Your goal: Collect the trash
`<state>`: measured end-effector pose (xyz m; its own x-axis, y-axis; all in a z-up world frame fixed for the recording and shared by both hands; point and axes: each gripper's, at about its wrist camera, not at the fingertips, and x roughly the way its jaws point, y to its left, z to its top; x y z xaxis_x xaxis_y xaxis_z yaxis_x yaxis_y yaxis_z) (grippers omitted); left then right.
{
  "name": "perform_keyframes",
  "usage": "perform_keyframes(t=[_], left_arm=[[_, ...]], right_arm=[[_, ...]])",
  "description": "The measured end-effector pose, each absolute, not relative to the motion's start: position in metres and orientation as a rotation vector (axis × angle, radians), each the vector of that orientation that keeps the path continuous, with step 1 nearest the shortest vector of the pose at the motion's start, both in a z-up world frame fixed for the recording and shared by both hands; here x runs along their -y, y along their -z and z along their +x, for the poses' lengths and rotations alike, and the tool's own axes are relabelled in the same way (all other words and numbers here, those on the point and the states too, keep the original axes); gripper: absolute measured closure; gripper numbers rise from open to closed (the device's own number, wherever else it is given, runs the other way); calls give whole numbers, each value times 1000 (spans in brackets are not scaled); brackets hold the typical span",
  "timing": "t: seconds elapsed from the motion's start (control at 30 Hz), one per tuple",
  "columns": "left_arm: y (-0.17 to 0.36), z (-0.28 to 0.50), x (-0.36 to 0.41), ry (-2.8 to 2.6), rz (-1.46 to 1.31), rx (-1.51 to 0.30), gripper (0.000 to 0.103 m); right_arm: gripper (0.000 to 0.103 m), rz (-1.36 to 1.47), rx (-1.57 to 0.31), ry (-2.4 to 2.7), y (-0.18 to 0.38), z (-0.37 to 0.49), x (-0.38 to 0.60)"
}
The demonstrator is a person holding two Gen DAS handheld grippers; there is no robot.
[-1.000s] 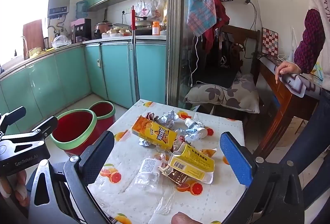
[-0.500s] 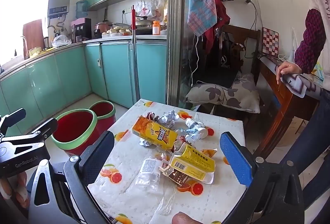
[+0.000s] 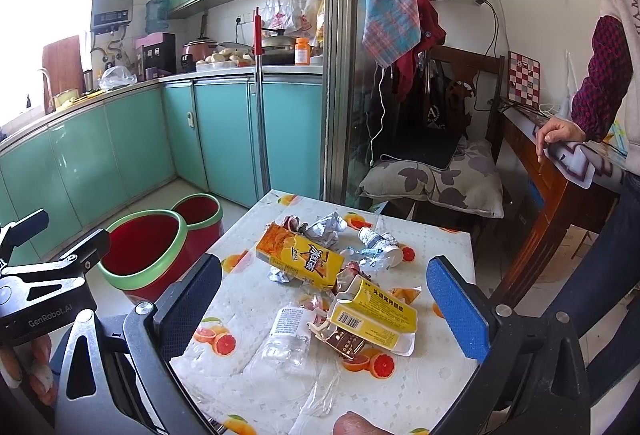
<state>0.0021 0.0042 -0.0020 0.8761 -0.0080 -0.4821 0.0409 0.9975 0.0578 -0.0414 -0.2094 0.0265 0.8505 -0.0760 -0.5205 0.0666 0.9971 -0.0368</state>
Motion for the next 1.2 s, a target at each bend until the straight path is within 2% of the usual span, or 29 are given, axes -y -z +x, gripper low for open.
perform_keyframes(t=[1.2], left_arm=[[-1, 0, -3, 14, 60, -503, 0]], right_arm=[[0, -20, -546, 71, -25, -42, 206]])
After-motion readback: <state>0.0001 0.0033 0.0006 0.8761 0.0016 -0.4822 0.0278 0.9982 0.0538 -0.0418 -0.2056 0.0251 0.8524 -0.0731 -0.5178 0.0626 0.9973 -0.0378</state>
